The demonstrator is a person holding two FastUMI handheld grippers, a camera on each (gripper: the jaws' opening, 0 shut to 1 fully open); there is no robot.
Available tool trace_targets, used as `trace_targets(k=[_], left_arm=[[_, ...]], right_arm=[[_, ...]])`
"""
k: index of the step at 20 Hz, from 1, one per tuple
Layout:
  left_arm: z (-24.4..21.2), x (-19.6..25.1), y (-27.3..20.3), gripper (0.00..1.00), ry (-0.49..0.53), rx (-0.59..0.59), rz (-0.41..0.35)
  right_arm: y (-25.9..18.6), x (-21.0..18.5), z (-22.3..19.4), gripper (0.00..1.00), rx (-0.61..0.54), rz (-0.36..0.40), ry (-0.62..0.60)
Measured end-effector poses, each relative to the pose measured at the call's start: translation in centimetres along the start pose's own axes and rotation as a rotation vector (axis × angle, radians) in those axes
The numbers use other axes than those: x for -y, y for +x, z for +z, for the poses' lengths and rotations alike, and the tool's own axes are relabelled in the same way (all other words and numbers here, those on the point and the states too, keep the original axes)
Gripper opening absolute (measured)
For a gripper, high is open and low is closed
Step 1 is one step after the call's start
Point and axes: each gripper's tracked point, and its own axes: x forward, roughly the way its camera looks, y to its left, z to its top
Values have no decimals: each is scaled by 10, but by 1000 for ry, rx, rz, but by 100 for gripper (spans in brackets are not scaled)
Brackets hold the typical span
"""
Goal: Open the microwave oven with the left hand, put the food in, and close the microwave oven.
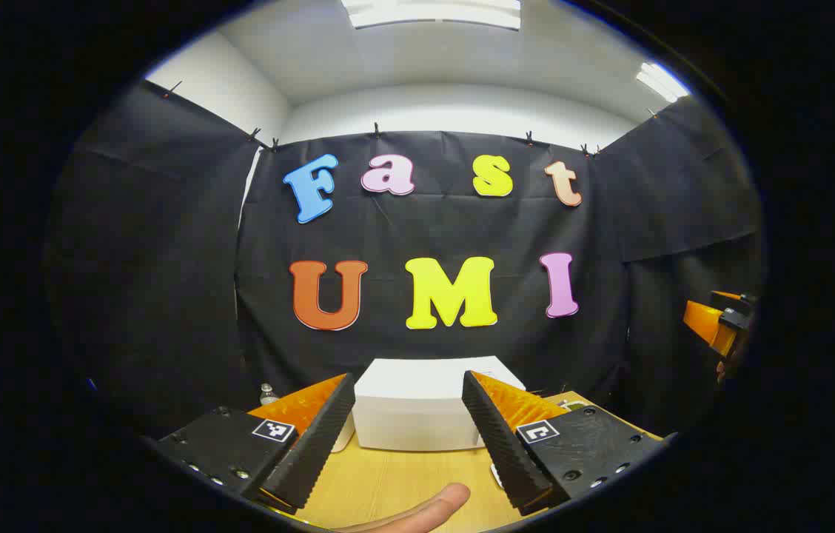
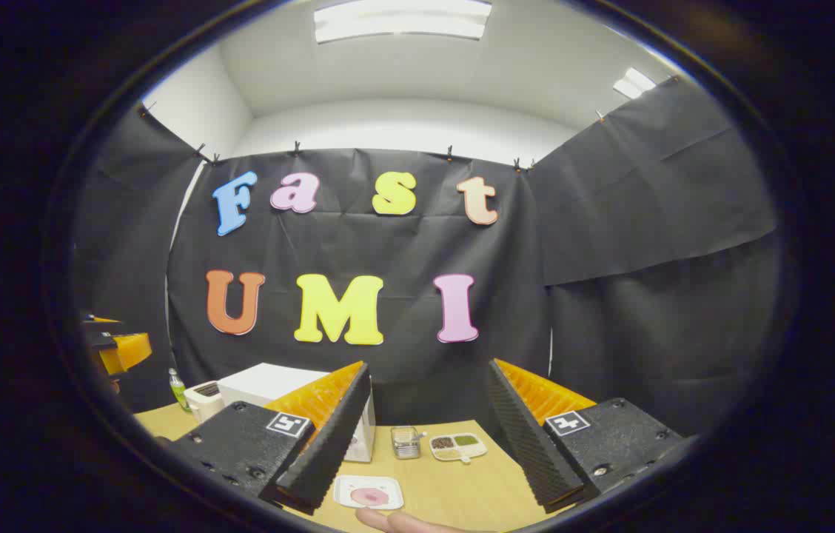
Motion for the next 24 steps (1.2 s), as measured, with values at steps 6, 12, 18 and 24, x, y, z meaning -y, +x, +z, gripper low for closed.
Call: trace_targets(k=[6,12,18,24], left_arm=[[6,13,-9,93,11,25,-21],[10,16,-12,93,21,44,-27],[4,17,-8,93,7,30,-19],[-21,40,36,93,-3,34,-43]], right_arm=[[-2,5,0,92,-20,38,38],[-3,15,-3,92,-9,19,18],[0,19,-5,92,-8,32,31],[4,19,-7,100,5,65,51]])
